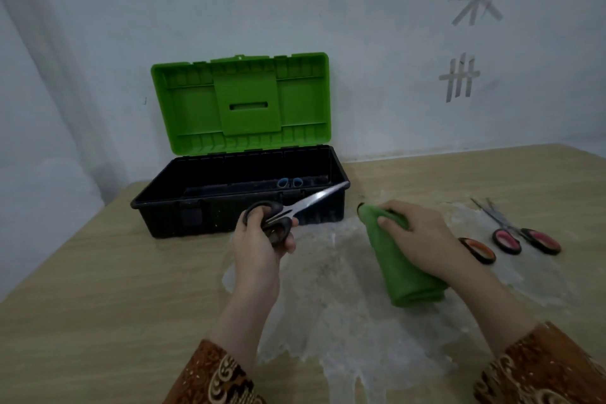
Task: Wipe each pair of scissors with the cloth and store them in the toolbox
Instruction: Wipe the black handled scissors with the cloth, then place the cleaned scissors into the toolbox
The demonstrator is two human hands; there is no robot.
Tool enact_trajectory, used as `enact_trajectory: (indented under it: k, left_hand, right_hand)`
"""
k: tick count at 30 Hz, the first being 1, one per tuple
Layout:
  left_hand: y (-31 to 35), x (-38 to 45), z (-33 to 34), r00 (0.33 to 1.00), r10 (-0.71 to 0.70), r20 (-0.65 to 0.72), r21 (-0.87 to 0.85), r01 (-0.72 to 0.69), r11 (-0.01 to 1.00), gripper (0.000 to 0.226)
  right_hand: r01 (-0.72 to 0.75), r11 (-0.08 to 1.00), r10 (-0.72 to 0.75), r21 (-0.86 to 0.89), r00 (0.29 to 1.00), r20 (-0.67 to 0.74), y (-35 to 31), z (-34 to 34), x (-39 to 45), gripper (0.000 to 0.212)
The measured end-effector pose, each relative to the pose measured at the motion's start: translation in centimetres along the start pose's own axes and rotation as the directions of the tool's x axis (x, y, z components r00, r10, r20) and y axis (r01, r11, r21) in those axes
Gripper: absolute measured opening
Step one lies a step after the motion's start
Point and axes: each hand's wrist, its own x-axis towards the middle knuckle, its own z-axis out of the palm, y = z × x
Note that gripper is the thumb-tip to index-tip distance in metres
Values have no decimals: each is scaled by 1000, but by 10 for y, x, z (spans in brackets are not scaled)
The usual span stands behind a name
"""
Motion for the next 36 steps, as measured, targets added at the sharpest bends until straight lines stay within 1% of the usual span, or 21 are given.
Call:
enact_trajectory:
  k: [4, 5, 6, 8, 9, 10, 11, 12, 13, 14, 16, 18, 22, 25, 27, 29, 30, 31, 33, 34, 36]
  left_hand:
    - [0, -3, 4, 999, -24, 42, -116, 29, 993, 21]
    - [-2, -3, 5, 998, -21, 60, -122, 29, 992, 20]
    - [-3, -5, 6, 997, -17, 76, -123, 26, 992, 20]
    - [-5, -9, 9, 995, -23, 94, -146, 37, 989, 17]
    - [-7, -12, 11, 994, -40, 97, -167, 56, 984, 16]
    - [-10, -15, 14, 994, -50, 97, -187, 68, 980, 15]
    - [-13, -18, 16, 995, -48, 92, -197, 65, 978, 14]
    - [-17, -21, 18, 996, -30, 80, -174, 44, 984, 14]
    - [-19, -24, 20, 998, -3, 62, -108, 10, 994, 15]
    - [-21, -28, 21, 998, 34, 43, -25, -33, 999, 15]
    - [-23, -32, 24, 994, 110, 25, 76, -112, 991, 13]
    - [-23, -37, 27, 986, 167, 24, 92, -168, 981, 12]
    - [-23, -27, 23, 971, 235, 33, 152, -238, 959, 15]
    - [-12, -7, 20, 942, 318, 108, 200, -333, 921, 16]
    - [3, 13, 17, 902, 397, 171, 319, -432, 844, 17]
    - [19, 37, 6, 852, 469, 231, 468, -520, 714, 25]
    - [25, 50, -3, 813, 514, 274, 552, -570, 608, 31]
    - [29, 65, -13, 762, 557, 330, 644, -613, 457, 34]
    - [29, 92, -37, 674, 588, 447, 764, -630, 141, 28]
    - [26, 104, -47, 654, 575, 493, 789, -614, 23, 25]
    - [20, 125, -62, 656, 506, 560, 798, -592, -116, 32]
  right_hand:
    - [80, 967, -5, -243, 955, 296, -4, 9, -8, 34]
    - [118, 940, -14, -320, 951, 310, -3, 12, -9, 36]
    - [151, 904, -39, -399, 961, 275, -3, 13, -10, 40]
    - [223, 846, -187, -485, 975, 124, -9, 13, -11, 45]
    - [271, 869, -275, -414, 960, 51, -15, 14, -13, 46]
    - [312, 919, -323, -243, 946, -6, -22, 16, -15, 46]
    - [328, 945, -328, -13, 944, -40, -29, 20, -18, 44]
    - [311, 932, -308, 188, 950, -47, -35, 25, -21, 39]
    - [272, 906, -275, 324, 961, -37, -39, 32, -23, 32]
    - [233, 882, -241, 409, 970, -33, -43, 39, -24, 25]
    - [180, 817, -187, 549, 981, -44, -46, 50, -24, 14]
    - [122, 739, -152, 663, 988, -12, -49, 54, -22, 13]
    - [46, 639, -171, 768, 982, 83, -59, 50, -11, 19]
    - [-18, 589, -140, 808, 982, 124, -77, 44, 7, 18]
    - [-47, 578, -102, 815, 986, 129, -92, 39, 30, 8]
    - [-51, 627, -82, 777, 988, 131, -108, 32, 59, 7]
    - [-52, 660, -78, 750, 988, 136, -114, 29, 77, 9]
    - [-59, 695, -71, 716, 986, 150, -119, 27, 94, 10]
    - [-85, 791, -59, 606, 975, 213, -125, 31, 127, 11]
    - [-102, 841, -48, 531, 964, 261, -126, 38, 143, 11]
    - [-157, 909, 2, 387, 928, 372, -127, 57, 168, 8]
